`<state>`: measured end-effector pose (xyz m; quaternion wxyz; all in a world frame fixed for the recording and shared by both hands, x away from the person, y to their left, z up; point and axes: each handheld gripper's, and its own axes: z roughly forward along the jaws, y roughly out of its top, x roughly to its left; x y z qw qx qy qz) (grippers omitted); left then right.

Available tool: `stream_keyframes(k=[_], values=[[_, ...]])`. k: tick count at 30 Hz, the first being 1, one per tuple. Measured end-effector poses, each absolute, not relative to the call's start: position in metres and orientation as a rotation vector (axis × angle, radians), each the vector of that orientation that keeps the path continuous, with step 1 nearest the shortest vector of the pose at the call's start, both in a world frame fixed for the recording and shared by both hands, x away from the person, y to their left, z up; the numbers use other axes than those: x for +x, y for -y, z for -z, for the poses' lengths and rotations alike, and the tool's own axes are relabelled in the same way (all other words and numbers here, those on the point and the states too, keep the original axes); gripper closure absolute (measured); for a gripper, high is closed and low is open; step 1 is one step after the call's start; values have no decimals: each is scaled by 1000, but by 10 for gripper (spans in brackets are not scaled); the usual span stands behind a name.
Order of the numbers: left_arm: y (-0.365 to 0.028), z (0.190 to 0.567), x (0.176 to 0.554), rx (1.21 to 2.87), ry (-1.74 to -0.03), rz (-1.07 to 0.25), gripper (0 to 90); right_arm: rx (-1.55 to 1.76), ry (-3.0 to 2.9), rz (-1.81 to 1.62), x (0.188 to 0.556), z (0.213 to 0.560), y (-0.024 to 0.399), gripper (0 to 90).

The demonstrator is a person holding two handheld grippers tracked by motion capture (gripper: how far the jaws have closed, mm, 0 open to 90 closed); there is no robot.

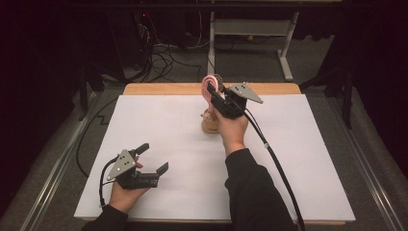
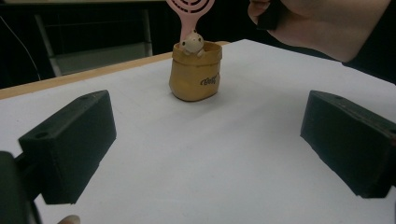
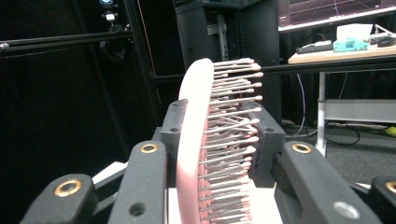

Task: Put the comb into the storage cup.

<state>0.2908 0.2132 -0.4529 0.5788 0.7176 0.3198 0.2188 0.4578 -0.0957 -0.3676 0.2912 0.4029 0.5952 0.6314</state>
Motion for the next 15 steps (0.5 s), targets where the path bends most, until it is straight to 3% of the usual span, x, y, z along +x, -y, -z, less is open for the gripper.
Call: stream_keyframes(k=[15], values=[[-213,453,291,1677,-747,-509,31,1088,-1606,-1674,460,370,97,654]])
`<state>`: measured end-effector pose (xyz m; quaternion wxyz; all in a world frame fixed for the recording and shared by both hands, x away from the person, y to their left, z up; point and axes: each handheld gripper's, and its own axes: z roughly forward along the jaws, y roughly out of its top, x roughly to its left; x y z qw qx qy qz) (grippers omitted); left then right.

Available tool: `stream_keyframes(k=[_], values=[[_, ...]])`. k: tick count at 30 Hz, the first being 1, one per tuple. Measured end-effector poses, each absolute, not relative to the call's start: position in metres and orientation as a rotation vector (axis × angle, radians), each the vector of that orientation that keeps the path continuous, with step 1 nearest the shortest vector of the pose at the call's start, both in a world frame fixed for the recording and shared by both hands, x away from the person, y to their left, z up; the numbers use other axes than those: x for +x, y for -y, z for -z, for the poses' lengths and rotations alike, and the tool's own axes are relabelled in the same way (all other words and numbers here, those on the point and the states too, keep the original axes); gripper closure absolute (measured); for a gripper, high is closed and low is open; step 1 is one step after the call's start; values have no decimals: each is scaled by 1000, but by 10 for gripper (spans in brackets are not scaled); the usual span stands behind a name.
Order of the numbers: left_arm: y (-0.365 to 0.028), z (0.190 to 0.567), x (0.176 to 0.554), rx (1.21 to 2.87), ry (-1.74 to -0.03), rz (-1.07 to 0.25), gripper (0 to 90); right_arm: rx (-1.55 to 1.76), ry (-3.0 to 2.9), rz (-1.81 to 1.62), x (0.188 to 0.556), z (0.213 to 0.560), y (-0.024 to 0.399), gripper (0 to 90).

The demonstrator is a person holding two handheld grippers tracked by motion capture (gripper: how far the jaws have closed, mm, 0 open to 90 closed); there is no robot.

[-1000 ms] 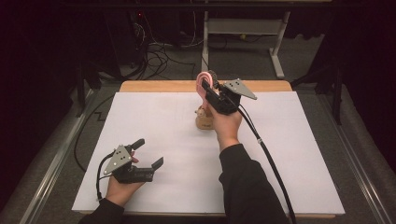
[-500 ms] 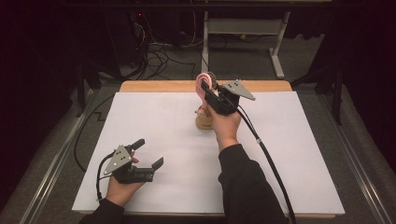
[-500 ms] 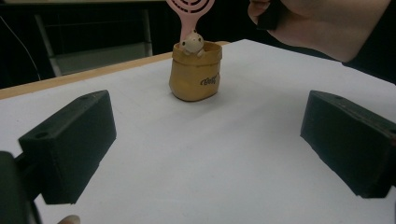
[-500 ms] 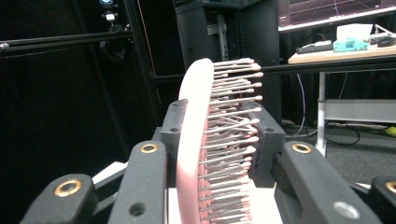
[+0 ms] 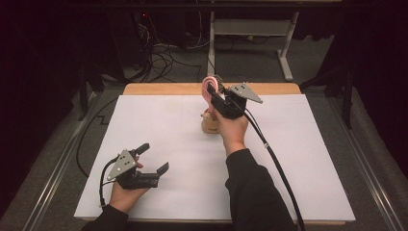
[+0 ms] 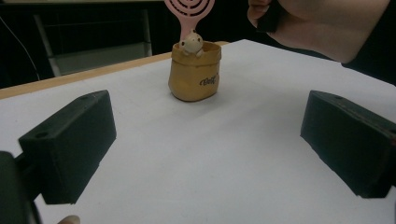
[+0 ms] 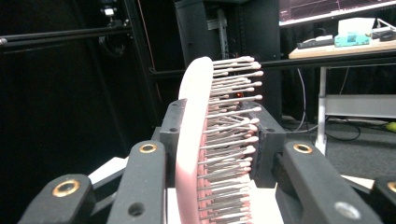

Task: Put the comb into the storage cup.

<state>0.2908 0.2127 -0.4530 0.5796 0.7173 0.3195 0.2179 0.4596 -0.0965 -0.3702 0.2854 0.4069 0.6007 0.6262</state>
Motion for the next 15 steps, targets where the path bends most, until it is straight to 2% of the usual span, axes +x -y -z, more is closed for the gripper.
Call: stream_keyframes(k=[15], values=[[-213,453,291,1675,-746,-508,31,1117,-1643,-1569,459,367,108,618]])
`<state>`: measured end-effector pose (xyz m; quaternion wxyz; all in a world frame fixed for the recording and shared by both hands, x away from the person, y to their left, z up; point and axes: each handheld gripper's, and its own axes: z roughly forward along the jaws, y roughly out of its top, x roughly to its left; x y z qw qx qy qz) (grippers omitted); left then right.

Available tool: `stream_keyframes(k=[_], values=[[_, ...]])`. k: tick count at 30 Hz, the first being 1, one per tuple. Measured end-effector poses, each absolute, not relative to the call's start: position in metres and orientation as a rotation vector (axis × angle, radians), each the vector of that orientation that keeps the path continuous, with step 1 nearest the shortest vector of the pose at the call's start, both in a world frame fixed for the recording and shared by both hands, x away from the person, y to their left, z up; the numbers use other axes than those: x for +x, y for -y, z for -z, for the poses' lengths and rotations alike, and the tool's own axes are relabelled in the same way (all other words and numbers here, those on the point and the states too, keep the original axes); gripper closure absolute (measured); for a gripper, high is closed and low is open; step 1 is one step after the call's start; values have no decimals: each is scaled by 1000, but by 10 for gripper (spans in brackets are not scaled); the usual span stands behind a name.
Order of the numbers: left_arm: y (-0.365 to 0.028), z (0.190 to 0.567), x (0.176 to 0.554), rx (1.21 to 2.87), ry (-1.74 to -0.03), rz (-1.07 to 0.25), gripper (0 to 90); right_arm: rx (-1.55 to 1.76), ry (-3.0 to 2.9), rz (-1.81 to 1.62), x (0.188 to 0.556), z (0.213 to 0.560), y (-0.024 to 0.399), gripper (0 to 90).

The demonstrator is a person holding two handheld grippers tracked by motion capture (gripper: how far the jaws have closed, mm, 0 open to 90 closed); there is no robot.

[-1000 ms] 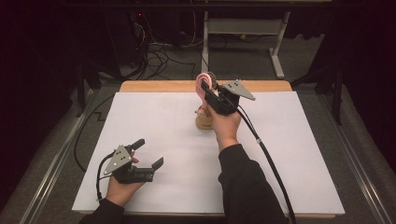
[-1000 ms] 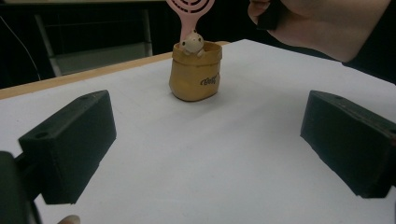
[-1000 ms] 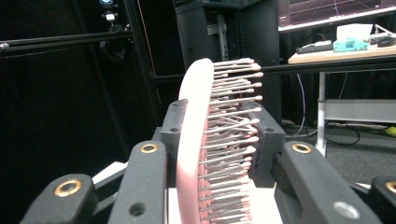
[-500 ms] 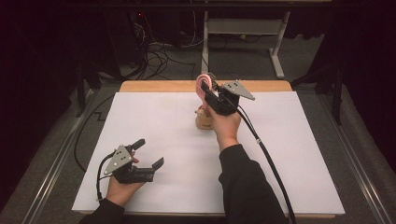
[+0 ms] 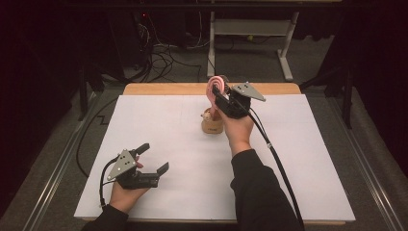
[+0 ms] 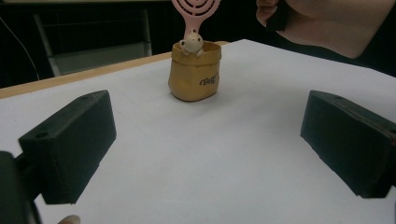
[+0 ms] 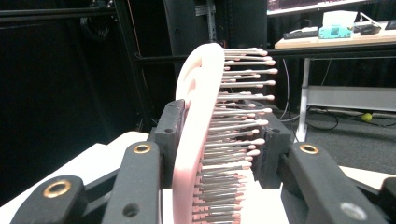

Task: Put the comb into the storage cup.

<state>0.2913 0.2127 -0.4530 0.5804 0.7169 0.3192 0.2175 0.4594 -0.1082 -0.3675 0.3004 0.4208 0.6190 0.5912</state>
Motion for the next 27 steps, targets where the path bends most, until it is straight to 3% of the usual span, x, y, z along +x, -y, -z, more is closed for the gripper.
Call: stream_keyframes(k=[27], values=[[-213,453,292,1678,-747,-506,31,1125,-1668,-1497,456,369,128,567]])
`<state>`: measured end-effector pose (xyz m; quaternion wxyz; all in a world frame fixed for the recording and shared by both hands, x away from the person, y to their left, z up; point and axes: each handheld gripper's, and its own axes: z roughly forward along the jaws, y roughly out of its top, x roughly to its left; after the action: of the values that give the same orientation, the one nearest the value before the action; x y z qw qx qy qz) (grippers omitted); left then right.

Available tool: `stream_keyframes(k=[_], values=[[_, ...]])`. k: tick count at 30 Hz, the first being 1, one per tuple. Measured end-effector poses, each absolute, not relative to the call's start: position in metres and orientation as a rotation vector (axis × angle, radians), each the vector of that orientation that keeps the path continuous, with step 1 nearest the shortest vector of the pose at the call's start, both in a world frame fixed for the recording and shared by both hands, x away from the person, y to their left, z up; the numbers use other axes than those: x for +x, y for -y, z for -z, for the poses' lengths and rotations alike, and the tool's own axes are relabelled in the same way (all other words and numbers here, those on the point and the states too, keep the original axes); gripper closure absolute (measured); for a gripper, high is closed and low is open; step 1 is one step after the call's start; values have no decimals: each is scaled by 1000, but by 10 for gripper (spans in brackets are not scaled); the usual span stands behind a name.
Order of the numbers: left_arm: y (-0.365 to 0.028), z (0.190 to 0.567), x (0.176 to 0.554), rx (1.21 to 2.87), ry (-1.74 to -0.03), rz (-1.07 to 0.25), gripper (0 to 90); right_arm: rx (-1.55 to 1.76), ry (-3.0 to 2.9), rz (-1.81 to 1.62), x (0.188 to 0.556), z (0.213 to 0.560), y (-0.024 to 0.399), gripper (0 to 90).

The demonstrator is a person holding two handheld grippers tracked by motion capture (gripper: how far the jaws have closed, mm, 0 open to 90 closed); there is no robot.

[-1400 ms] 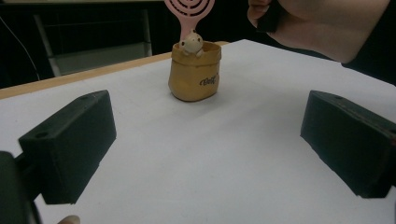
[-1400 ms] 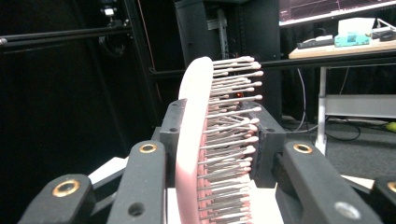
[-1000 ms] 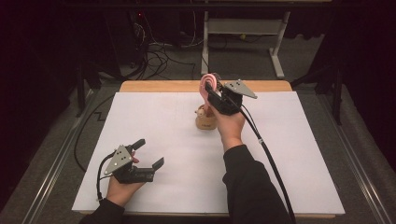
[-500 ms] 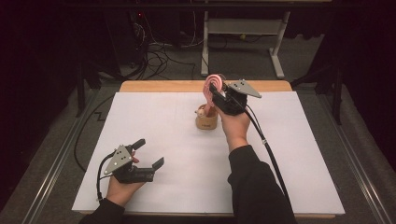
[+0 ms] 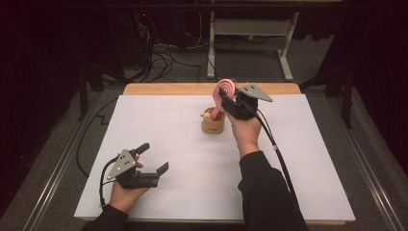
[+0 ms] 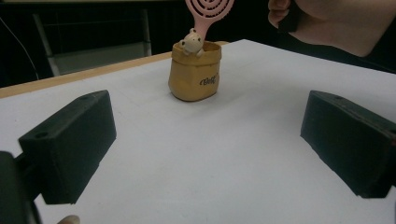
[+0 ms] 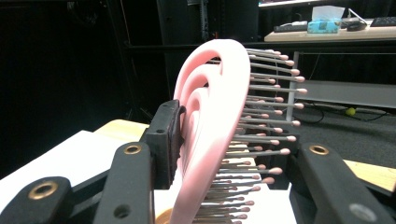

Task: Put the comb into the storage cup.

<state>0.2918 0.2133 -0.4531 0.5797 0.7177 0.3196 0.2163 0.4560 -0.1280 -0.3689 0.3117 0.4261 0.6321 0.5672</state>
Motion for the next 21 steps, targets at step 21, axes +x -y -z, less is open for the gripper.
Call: stream_keyframes(k=[21], values=[[-212,454,292,1687,-743,-504,31,1190,-1642,-1459,453,377,152,486]])
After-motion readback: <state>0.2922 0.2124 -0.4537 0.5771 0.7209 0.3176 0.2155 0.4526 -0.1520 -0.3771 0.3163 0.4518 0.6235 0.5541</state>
